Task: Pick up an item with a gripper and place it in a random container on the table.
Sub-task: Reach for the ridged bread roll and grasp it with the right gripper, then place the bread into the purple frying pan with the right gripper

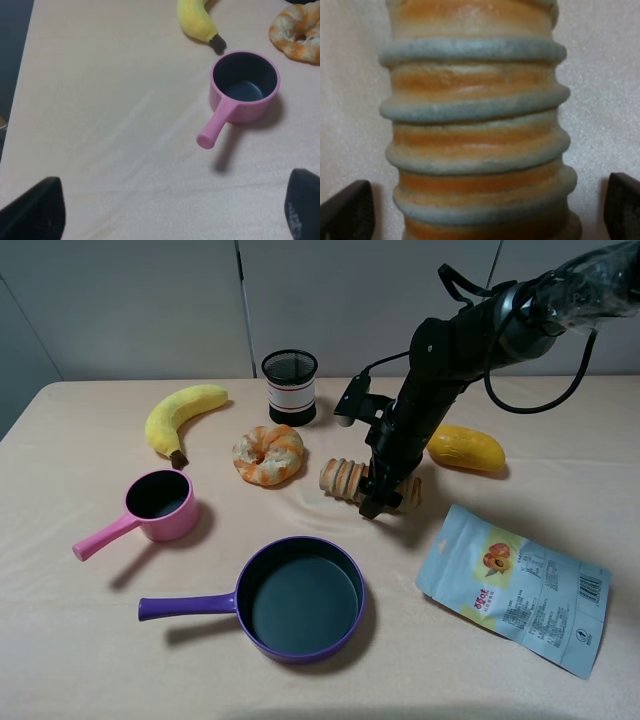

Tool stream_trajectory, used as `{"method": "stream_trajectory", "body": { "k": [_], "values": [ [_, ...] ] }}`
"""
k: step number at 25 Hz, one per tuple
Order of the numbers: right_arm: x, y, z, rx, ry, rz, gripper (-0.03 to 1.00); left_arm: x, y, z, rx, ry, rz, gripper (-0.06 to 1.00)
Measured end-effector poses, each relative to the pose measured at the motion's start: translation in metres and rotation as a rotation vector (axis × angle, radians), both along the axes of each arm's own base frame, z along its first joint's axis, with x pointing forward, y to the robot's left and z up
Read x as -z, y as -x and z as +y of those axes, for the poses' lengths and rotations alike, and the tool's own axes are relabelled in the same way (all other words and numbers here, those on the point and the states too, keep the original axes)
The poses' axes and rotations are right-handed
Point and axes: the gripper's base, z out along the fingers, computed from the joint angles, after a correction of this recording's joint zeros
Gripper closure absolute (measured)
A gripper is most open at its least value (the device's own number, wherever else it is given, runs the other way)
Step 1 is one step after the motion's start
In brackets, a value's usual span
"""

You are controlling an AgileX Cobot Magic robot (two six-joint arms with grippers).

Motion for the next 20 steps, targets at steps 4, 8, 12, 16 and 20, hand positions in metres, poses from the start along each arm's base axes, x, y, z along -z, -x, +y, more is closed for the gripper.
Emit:
{"method": "stream_trajectory", "body": {
  "k": [4, 8, 12, 16, 20],
  "values": [
    [-0.0002, -0.0002, 0.0001, -0.001, 0.0, -0.001, 0.33, 0.0, 0.0, 0.0, 0.0, 0.0, 0.0, 0.06],
    [-0.0004, -0.0003, 0.0001, -0.001, 0.0, 0.0, 0.55, 0.0, 0.0, 0.0, 0.0, 0.0, 0.0, 0.06],
    [-0.0006, -0.0003, 0.0002, -0.001, 0.0, 0.001, 0.68, 0.0, 0.0, 0.0, 0.0, 0.0, 0.0, 0.06],
    [-0.0005, 0.0003, 0.0, -0.002, 0.003, 0.007, 0.71, 0.0, 0.0, 0.0, 0.0, 0.0, 0.0, 0.06],
    [-0.0004, 0.0006, -0.0001, -0.003, 0.004, 0.011, 0.72, 0.0, 0.0, 0.0, 0.0, 0.0, 0.0, 0.06]
  ]
}}
